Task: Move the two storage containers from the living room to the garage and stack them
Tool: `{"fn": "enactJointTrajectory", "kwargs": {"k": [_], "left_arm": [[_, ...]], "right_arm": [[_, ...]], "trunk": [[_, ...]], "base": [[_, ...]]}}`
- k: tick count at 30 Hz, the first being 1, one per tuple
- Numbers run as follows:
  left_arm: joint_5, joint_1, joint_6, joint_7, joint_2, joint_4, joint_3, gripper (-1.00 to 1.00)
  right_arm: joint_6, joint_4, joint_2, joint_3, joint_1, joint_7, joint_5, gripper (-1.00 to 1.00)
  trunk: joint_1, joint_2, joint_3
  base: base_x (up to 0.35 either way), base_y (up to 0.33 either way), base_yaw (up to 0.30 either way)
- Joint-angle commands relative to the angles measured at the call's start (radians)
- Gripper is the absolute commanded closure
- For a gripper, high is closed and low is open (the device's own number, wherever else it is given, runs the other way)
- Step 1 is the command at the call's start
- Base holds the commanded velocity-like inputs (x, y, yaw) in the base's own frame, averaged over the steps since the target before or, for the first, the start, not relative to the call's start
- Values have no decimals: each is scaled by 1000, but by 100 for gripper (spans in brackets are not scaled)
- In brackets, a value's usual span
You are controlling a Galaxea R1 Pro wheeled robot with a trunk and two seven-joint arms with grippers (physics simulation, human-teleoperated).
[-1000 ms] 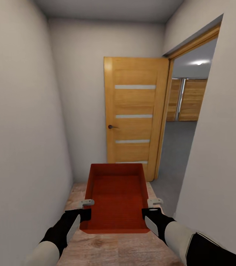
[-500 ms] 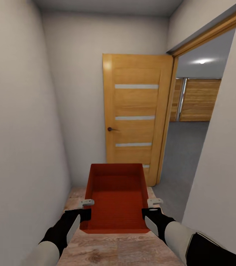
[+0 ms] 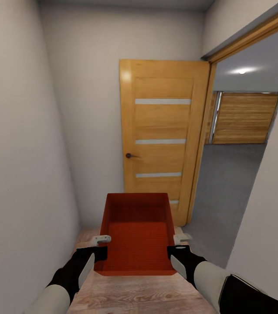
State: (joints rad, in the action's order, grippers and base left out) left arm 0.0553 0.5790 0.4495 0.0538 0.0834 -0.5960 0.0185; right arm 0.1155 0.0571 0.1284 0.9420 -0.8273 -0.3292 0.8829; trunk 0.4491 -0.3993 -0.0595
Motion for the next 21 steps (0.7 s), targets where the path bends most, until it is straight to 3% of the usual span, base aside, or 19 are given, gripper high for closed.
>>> {"fn": "enactJointTrajectory", "kwargs": {"k": [1, 21], "left_arm": [[-20, -1, 8, 11, -1, 1, 3, 100], [-21, -1, 8, 11, -1, 1, 3, 100]], "right_arm": [[6, 3, -7, -26, -1, -22, -26, 100], [6, 3, -7, -26, -1, -22, -26, 100]], "trunk": [[1, -1, 0], [1, -1, 0]], "base": [[323, 0, 0], [323, 0, 0]]}}
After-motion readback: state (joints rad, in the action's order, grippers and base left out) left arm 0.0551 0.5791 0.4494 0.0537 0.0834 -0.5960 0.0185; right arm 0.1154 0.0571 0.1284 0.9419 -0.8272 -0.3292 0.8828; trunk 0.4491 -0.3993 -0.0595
